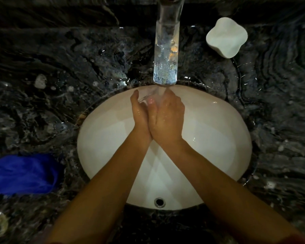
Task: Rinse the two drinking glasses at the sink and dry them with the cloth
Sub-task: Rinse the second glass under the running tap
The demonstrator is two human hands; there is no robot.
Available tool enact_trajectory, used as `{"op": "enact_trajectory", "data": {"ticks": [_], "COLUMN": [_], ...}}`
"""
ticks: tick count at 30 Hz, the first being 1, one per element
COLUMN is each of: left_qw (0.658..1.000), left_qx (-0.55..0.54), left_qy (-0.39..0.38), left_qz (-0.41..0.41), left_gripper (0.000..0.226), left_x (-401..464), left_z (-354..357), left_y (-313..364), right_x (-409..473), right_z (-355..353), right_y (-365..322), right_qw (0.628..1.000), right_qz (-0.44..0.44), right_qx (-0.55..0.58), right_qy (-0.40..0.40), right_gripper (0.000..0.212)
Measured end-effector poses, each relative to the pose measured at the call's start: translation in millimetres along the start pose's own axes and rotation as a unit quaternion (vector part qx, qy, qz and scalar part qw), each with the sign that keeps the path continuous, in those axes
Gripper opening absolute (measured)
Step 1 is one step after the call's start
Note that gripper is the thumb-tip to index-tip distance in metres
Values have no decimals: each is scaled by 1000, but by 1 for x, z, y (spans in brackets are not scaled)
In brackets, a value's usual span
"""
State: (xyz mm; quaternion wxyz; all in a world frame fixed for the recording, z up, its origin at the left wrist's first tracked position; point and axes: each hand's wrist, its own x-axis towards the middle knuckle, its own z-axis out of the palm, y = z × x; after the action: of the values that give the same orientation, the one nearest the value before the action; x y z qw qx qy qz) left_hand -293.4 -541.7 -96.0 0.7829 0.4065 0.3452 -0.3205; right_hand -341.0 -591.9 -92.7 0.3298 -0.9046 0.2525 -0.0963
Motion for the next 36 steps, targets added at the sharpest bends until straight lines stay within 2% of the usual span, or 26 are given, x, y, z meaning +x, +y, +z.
{"op": "enact_trajectory", "data": {"ticks": [4,7,8,11,13,15,16,17,19,20,21,23,25,28,31,32,34,36], "left_qw": [996,986,982,983,985,986,985,984,982,980,978,974,973,949,935,925,901,906], "left_qx": [83,157,185,180,168,163,166,172,180,186,191,204,203,268,309,338,413,418], "left_qy": [32,49,49,33,28,40,48,50,62,75,84,98,100,119,119,112,88,0], "left_qz": [-1,-7,1,-13,-11,-3,-4,-7,-9,6,14,27,51,117,127,129,102,70], "left_gripper": [47,42,44,42,42,42,41,41,43,43,41,39,34,22,31,34,30,25], "left_x": [-1,1,-1,-7,-5,-2,1,3,5,7,6,3,1,2,-1,0,2,3], "left_z": [3,-4,-6,-5,-6,-1,-1,0,2,0,1,-1,0,4,18,18,12,3], "left_y": [-3,-10,-11,-12,-10,-6,-5,-3,1,0,0,-2,-5,-5,-1,0,4,11], "right_x": [0,6,13,39,49,56,57,57,46,33,18,-1,-4,11,35,45,59,65], "right_z": [-3,-10,-13,-23,-28,-28,-27,-24,-18,-13,-10,-5,-3,-8,-15,-20,-33,-46], "right_y": [0,-2,0,4,2,3,2,2,-4,-5,-6,-8,1,10,14,15,20,25], "right_qw": [999,980,967,892,831,781,781,808,913,951,965,971,967,947,934,916,853,805], "right_qz": [24,138,184,326,377,412,414,393,279,199,145,129,168,244,267,289,343,334], "right_qx": [40,128,156,270,346,417,425,399,231,139,94,104,112,135,125,154,221,256], "right_qy": [-13,-68,-83,-160,-217,-213,-197,-182,-188,-193,-197,-171,-154,-162,-202,-231,-326,-418], "right_gripper": [57,30,28,30,30,27,28,31,33,38,46,59,62,62,61,65,61,49]}}
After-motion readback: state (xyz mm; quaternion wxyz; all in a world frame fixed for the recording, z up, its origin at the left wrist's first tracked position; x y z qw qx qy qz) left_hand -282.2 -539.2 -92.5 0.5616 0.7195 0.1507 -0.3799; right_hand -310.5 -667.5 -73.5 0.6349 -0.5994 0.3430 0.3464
